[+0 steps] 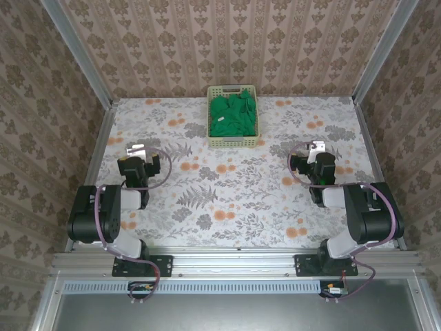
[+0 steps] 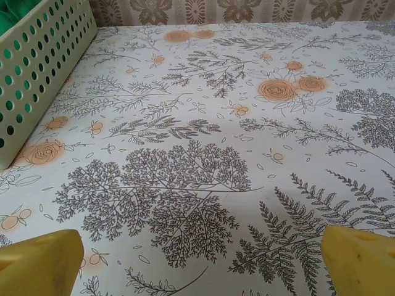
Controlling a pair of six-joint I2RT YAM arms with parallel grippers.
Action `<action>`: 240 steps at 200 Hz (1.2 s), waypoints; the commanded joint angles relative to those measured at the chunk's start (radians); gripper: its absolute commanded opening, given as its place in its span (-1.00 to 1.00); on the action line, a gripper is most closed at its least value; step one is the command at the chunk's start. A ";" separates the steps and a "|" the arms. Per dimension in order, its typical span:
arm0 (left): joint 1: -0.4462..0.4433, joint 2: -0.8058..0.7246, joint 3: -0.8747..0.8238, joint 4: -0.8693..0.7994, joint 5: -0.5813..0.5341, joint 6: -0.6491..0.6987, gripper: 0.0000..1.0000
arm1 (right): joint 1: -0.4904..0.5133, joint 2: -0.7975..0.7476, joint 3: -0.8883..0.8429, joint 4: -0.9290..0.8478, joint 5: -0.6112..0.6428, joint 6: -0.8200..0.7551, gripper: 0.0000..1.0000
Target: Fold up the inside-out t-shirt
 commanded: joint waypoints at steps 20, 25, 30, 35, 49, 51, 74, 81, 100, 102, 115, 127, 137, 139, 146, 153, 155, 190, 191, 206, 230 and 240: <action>-0.004 0.000 -0.001 0.034 0.007 -0.002 1.00 | 0.001 -0.005 0.012 0.013 -0.013 0.004 1.00; -0.004 -0.001 -0.001 0.035 0.008 -0.003 1.00 | 0.001 -0.005 0.012 0.013 -0.013 0.003 1.00; -0.004 0.000 -0.001 0.034 0.008 -0.002 0.99 | 0.001 -0.005 0.011 0.013 -0.013 0.003 1.00; -0.004 0.000 -0.001 0.035 0.008 -0.002 1.00 | 0.001 -0.005 0.012 0.014 -0.013 0.003 1.00; -0.003 0.000 -0.001 0.035 0.008 -0.003 1.00 | 0.001 -0.005 0.011 0.015 -0.013 0.003 1.00; -0.003 0.000 -0.001 0.035 0.007 -0.003 1.00 | 0.001 -0.005 0.012 0.015 -0.014 0.003 1.00; -0.002 0.000 -0.001 0.035 0.007 -0.002 1.00 | 0.001 -0.005 0.011 0.015 -0.013 0.003 1.00; -0.002 0.000 -0.001 0.035 0.009 -0.002 1.00 | 0.001 -0.005 0.012 0.015 -0.013 0.003 1.00; -0.002 -0.001 -0.001 0.035 0.008 -0.002 0.99 | 0.001 -0.005 0.011 0.015 -0.013 0.004 1.00; -0.002 0.000 -0.001 0.035 0.009 -0.002 0.99 | 0.000 -0.005 0.011 0.014 -0.013 0.004 1.00; -0.003 -0.001 -0.001 0.035 0.009 -0.002 1.00 | 0.001 -0.005 0.011 0.015 -0.013 0.003 1.00; -0.003 0.000 -0.001 0.035 0.008 -0.002 1.00 | 0.000 -0.005 0.011 0.015 -0.013 0.004 1.00; -0.002 -0.001 -0.001 0.034 0.010 -0.002 0.99 | 0.001 -0.005 0.011 0.015 -0.013 0.003 1.00; -0.002 -0.001 -0.001 0.034 0.010 -0.002 0.99 | 0.001 -0.005 0.011 0.015 -0.013 0.003 1.00; -0.002 0.000 0.000 0.034 0.010 -0.002 1.00 | 0.000 -0.005 0.011 0.014 -0.013 0.004 1.00; -0.003 -0.001 -0.001 0.035 0.009 -0.002 0.99 | 0.001 -0.005 0.011 0.015 -0.014 0.003 1.00; -0.003 -0.001 -0.001 0.035 0.009 -0.002 0.99 | 0.000 -0.006 0.012 0.015 -0.013 0.003 1.00; -0.003 0.000 -0.001 0.035 0.009 -0.003 1.00 | 0.000 -0.005 0.011 0.014 -0.014 0.004 1.00; -0.003 0.000 -0.001 0.034 0.009 -0.003 1.00 | -0.001 -0.005 0.011 0.014 -0.014 0.003 1.00; -0.003 -0.001 -0.001 0.035 0.009 -0.002 0.99 | 0.000 -0.005 0.011 0.014 -0.013 0.005 1.00; -0.010 -0.010 -0.007 0.040 0.007 0.010 0.99 | 0.000 -0.007 0.010 0.017 -0.014 0.004 1.00; -0.026 -0.039 -0.020 0.043 -0.005 0.024 1.00 | -0.001 -0.009 0.005 0.024 -0.017 0.001 1.00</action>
